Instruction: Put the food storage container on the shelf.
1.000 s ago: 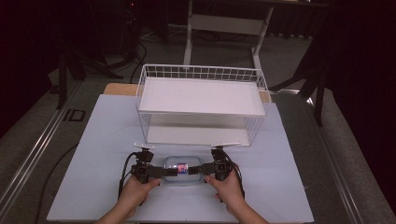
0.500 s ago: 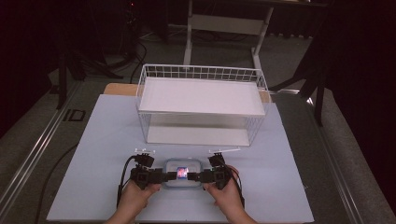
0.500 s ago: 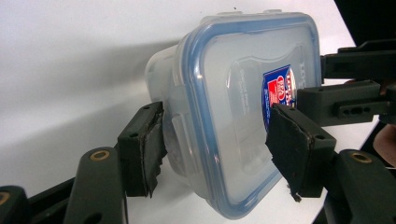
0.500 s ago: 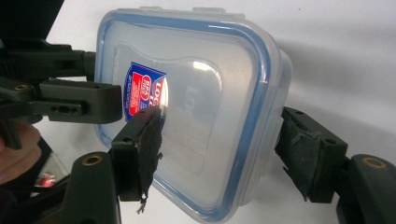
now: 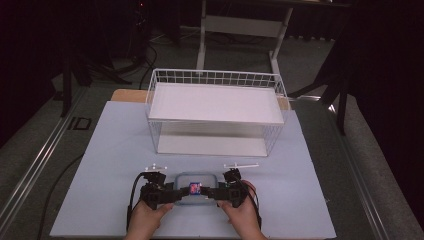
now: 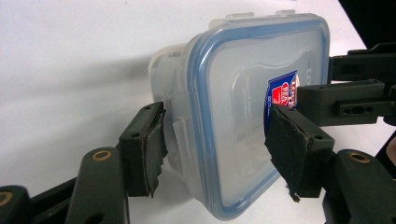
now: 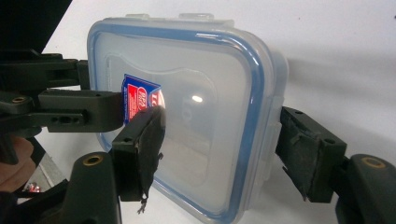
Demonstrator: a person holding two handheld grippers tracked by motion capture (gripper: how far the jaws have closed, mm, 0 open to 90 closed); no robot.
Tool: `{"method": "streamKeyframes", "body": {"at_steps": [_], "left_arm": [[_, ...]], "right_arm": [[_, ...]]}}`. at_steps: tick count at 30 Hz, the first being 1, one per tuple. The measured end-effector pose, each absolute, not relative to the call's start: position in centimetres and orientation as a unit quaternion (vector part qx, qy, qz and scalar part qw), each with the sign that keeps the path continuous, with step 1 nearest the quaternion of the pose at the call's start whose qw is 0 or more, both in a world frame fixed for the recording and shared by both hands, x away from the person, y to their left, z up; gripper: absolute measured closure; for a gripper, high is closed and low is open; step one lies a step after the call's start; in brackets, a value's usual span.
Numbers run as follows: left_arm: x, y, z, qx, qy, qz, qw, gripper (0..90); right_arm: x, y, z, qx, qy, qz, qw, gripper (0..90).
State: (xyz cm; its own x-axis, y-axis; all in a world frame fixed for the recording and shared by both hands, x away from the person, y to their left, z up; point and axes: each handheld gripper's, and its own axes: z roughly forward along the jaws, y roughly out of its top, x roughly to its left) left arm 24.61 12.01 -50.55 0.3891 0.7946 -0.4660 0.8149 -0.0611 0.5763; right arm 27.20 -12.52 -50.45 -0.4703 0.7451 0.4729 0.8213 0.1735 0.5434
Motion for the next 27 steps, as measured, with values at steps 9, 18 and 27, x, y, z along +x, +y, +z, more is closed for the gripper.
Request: {"method": "streamKeyframes", "body": {"at_steps": [9, 18, 27], "left_arm": [[26.7, 11.2, -48.8, 0.723, 0.541, -0.003, 0.429, 40.9], [29.6, 9.8, -47.0, 0.716, 0.523, 0.018, 0.462, 44.2], [32.1, 8.5, -47.5, 0.720, 0.518, 0.011, 0.462, 43.9]], "right_arm": [[28.4, -13.4, -48.7, -0.514, -0.757, -0.402, 0.024, 33.0], [30.8, -15.6, -47.3, -0.524, -0.730, -0.438, 0.020, 33.0], [32.9, -16.7, -47.2, -0.534, -0.726, -0.433, 0.002, 32.7]]}}
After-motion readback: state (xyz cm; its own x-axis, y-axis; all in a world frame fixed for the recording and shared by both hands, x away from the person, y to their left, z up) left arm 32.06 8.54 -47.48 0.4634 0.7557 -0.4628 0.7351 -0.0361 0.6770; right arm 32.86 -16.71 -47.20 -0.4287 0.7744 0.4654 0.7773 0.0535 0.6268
